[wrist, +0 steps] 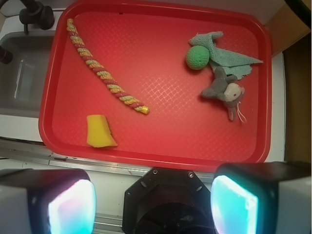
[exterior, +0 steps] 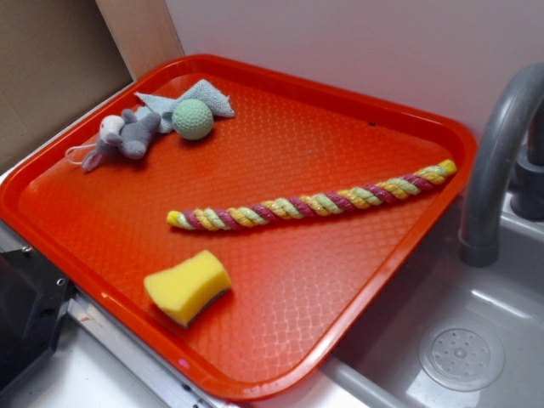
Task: Grab the multicolored rope.
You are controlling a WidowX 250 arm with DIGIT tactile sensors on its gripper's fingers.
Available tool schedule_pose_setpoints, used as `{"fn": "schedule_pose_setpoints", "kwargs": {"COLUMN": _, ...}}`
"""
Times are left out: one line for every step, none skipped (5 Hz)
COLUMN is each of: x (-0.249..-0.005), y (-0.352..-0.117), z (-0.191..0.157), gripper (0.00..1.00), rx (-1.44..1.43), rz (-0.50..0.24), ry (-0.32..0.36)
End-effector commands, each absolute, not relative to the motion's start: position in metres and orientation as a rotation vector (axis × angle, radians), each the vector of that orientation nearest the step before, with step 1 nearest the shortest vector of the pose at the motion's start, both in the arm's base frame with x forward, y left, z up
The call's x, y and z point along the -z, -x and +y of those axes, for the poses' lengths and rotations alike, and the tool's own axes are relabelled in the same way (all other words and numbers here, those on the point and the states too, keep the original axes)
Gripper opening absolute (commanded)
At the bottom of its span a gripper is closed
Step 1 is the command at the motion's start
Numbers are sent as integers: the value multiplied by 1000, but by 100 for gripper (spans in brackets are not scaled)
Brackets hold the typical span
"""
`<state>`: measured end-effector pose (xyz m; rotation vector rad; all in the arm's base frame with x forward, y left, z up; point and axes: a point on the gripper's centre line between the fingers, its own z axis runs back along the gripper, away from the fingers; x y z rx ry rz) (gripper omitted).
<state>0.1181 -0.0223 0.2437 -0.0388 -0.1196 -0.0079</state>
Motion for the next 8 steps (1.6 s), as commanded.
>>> {"fn": "schedule_pose_setpoints", "kwargs": {"x": -244, "y": -118, "z": -22, "gripper": 100, "rx": 8, "rz": -120, "ry": 39}}
{"fn": "schedule_pose_setpoints", "kwargs": {"x": -229, "y": -141, "z": -29, "gripper": 100, "rx": 44, "rz": -172, "ry": 34}}
{"fn": "schedule_pose_setpoints", "kwargs": {"x": -212, "y": -160, "z": -38, "gripper": 100, "rx": 143, "rz": -212, "ry": 75}}
{"fn": "schedule_pose_setpoints", "kwargs": {"x": -199, "y": -180, "z": -52, "gripper": 100, "rx": 253, "rz": -264, "ry": 82}}
{"fn": "schedule_pose_setpoints", "kwargs": {"x": -177, "y": -208, "z": -87, "gripper": 100, "rx": 429, "rz": -240, "ry": 86}}
{"fn": "schedule_pose_setpoints", "kwargs": {"x": -158, "y": -224, "z": -105, "gripper": 100, "rx": 483, "rz": -218, "ry": 58}}
{"fn": "schedule_pose_setpoints", "kwargs": {"x": -132, "y": -238, "z": -124, "gripper": 100, "rx": 528, "rz": -175, "ry": 40}}
{"fn": "schedule_pose_setpoints", "kwargs": {"x": -109, "y": -246, "z": -131, "gripper": 100, "rx": 545, "rz": -127, "ry": 6}}
